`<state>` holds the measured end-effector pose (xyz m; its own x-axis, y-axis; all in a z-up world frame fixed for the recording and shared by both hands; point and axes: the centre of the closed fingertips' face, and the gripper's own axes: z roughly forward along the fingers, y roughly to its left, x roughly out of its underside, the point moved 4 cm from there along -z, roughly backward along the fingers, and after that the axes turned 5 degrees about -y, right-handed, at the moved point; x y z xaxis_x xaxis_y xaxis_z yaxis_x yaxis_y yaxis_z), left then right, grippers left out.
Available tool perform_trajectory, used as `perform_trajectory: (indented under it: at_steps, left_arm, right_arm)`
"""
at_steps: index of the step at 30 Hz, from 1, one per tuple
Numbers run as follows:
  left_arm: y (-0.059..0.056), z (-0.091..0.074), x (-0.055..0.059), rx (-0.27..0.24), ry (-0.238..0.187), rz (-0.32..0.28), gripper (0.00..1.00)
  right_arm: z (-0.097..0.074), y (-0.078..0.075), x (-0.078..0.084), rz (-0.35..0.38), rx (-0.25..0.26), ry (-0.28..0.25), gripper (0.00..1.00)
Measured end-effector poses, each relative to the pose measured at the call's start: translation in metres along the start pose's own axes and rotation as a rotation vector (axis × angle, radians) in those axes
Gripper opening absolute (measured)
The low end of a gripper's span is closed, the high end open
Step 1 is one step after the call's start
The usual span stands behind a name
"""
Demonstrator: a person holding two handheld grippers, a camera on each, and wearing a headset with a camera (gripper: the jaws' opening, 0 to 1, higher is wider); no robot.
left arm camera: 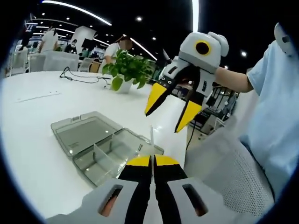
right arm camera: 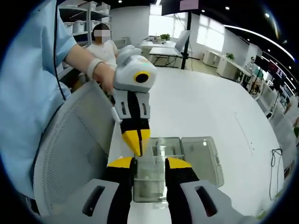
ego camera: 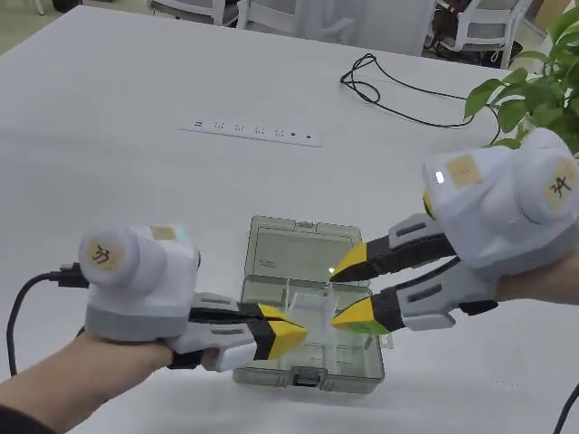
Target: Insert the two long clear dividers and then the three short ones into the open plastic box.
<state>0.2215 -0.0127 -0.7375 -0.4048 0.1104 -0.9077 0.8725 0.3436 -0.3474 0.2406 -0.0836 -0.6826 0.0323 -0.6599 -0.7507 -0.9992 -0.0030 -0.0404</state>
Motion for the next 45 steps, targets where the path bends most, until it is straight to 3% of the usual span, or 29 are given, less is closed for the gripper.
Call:
perform_trajectory:
  at_steps: [4,5,12,16,33,36,45]
  left_arm:
    - [-0.001,0.000,0.006,0.010,0.054,0.072,0.00]
    - [-0.001,0.000,0.006,0.018,0.063,0.116,0.00]
    - [-0.007,0.001,0.004,0.044,0.078,0.224,0.00]
    - [-0.008,0.002,0.003,0.051,0.080,0.248,0.00]
    - [-0.014,0.006,0.001,0.085,0.070,0.250,0.00]
    - [-0.014,0.007,0.001,0.084,0.071,0.245,0.00]
    - [-0.012,0.006,0.000,0.058,0.067,0.234,0.00]
  right_arm:
    - [0.001,0.003,0.002,0.011,-0.051,0.014,0.21]
    - [0.002,0.003,0.001,0.008,-0.051,0.017,0.19]
    - [0.006,0.007,0.003,-0.002,-0.111,0.055,0.14]
    - [0.007,0.008,0.003,-0.005,-0.135,0.065,0.10]
    - [0.011,0.019,0.003,-0.061,-0.224,0.125,0.03]
    - [0.011,0.019,0.001,-0.089,-0.226,0.128,0.03]
    - [0.013,0.016,-0.003,-0.082,-0.209,0.160,0.02]
